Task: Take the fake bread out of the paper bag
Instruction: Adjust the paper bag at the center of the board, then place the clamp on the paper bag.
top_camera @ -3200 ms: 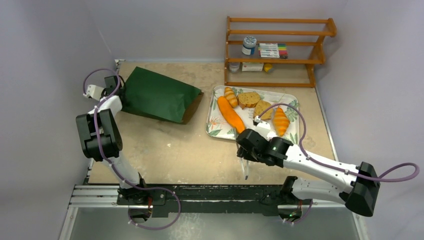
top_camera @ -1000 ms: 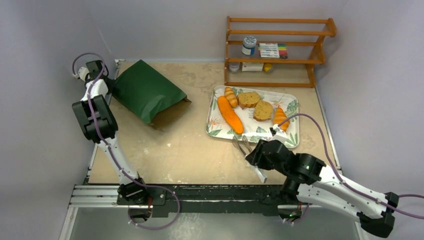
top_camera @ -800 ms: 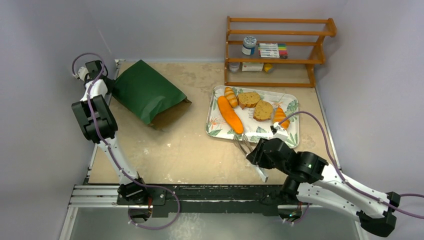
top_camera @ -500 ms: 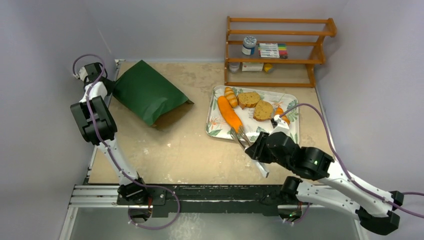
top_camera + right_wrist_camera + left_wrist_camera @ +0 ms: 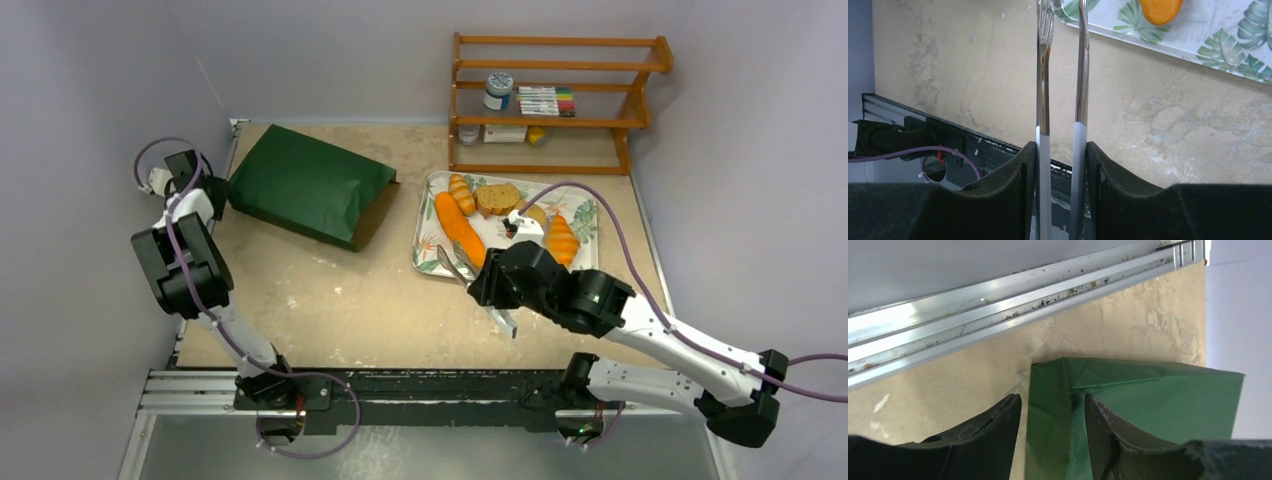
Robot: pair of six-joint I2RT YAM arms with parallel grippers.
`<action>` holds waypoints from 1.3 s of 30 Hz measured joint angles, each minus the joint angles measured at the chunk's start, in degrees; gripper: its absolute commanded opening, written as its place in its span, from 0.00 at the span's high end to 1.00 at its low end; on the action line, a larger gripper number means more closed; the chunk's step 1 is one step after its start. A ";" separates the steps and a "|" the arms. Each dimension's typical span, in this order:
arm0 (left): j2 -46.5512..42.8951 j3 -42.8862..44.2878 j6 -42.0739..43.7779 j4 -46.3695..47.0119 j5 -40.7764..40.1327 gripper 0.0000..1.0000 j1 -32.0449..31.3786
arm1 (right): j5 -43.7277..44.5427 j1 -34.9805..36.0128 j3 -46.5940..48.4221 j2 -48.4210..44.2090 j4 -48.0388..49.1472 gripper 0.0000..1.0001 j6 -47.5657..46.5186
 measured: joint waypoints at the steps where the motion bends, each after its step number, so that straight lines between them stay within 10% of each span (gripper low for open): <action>1: -1.16 -1.18 -1.14 0.33 -0.35 0.50 0.20 | -0.04 0.00 0.35 0.48 0.55 0.60 -0.61; 19: -14.95 -1.18 -9.33 -5.40 -13.16 0.45 -2.58 | -0.09 0.00 1.14 13.92 12.61 0.57 -8.94; 39: -54.16 -15.39 -5.68 -19.69 -22.58 0.49 -16.28 | -0.24 -2.40 20.22 47.08 31.58 0.59 -21.03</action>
